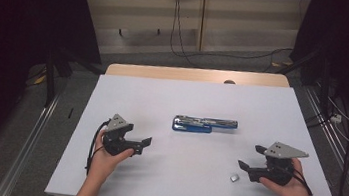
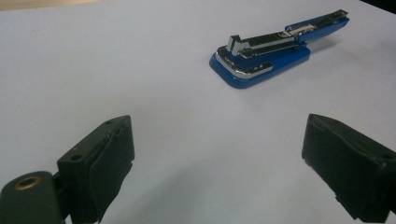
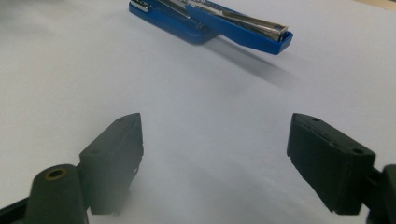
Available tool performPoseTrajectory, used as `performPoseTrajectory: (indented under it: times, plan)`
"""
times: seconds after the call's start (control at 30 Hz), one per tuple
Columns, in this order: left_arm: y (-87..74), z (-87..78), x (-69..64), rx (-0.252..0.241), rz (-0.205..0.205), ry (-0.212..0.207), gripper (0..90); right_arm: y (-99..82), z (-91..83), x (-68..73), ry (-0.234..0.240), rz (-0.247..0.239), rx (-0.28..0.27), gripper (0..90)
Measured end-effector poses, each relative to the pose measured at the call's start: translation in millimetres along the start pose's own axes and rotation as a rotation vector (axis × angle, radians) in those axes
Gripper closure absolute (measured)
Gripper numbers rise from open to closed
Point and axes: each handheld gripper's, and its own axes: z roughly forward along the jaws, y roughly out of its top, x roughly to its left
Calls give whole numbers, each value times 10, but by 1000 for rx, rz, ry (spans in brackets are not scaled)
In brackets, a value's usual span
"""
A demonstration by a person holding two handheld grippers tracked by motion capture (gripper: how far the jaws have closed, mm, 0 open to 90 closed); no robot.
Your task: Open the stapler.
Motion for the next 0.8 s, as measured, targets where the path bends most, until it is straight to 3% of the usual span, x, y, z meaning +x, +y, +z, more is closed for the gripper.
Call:
performPoseTrajectory:
  times: [0.2,0.33,0.8]
  plan:
    - [-14,-33,10,-2,-6,-1,94,-22,-26,0,22,6,5,155]
    - [-8,-45,11,-9,-6,1,94,-48,-52,18,41,-26,28,155]
    - [-1,-71,3,-26,-15,2,95,-121,-11,143,120,-93,97,322]
